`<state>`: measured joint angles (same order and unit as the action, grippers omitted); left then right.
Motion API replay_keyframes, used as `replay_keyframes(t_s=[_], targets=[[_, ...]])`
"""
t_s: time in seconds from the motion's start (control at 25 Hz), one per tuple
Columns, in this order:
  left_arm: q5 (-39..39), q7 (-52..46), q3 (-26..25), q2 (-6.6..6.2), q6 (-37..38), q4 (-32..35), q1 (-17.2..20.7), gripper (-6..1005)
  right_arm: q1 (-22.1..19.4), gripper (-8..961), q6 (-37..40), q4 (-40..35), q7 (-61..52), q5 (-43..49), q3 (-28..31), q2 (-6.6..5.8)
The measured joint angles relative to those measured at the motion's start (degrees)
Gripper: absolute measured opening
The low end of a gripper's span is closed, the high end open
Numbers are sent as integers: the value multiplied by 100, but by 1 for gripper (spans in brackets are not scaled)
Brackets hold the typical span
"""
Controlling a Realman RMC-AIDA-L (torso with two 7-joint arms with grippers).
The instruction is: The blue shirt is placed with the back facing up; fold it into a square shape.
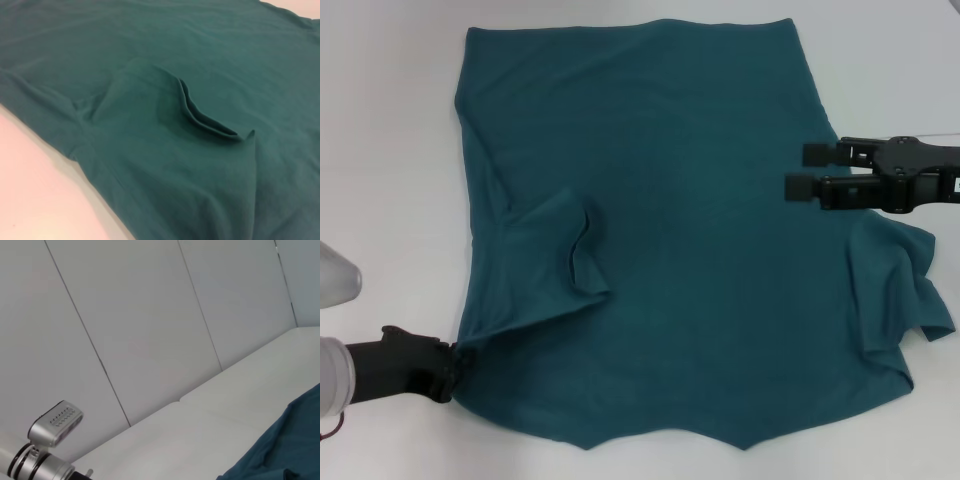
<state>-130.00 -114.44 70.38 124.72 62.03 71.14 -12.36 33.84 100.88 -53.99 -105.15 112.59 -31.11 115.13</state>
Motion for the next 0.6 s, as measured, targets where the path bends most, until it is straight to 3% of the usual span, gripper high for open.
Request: replay_keyframes(t_s=[0.28,0.6], targets=[[276,13,-23,0,144,400,313,33,11,942,-46,13,16,0,-1,14],[311,35,-45,0,187,346,390,33,17,942,-56,20,58,0,0,41]])
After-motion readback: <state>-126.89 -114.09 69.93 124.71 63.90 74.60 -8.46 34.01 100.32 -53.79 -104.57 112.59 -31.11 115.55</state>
